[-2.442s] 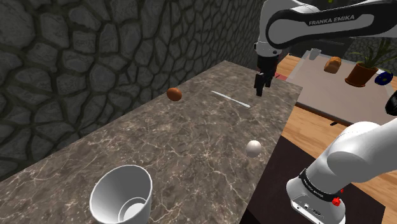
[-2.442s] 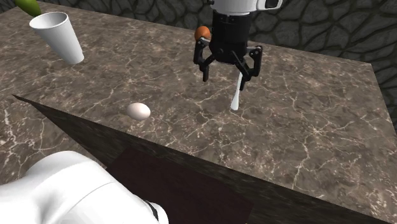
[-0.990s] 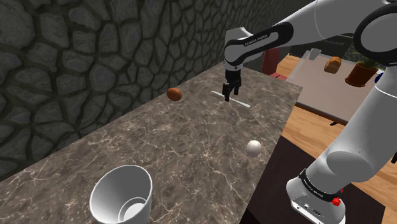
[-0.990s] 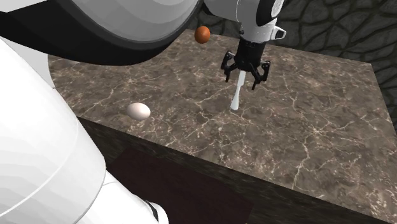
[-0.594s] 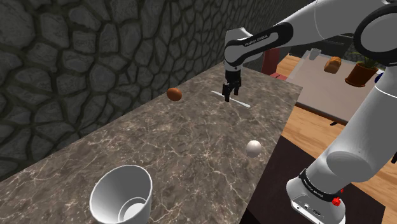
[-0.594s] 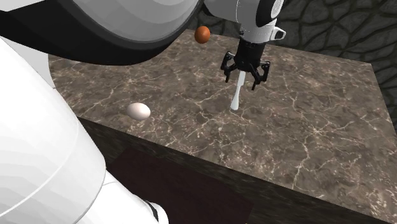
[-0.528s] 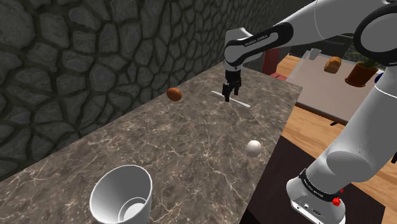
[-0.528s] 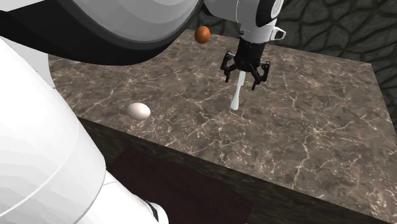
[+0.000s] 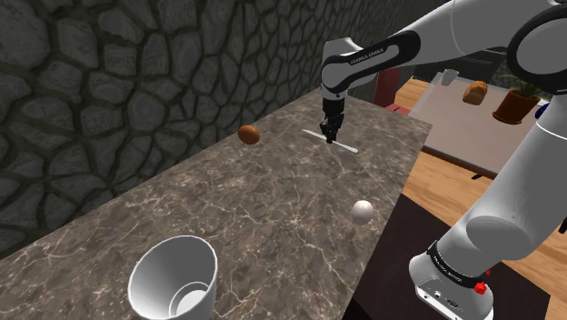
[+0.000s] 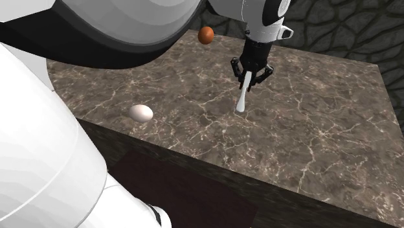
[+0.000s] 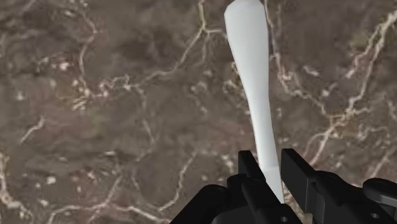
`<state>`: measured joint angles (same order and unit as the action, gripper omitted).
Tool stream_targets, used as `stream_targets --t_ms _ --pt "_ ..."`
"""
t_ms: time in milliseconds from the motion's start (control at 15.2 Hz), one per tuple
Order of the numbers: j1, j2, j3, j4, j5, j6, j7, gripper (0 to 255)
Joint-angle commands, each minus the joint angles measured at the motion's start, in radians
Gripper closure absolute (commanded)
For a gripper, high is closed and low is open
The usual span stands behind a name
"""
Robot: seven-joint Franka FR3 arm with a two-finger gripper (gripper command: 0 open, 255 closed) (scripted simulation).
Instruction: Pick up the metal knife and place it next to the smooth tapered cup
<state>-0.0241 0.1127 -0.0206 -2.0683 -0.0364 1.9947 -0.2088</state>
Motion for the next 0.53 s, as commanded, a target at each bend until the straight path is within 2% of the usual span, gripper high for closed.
stream_targets --t_ms 0,462 --pt "0.002 0.009 0.003 -0.005 0.003 0.002 -0.002 255" --pt "0.004 -0.029 0.004 0.036 0.004 -0.077 -0.002 255"
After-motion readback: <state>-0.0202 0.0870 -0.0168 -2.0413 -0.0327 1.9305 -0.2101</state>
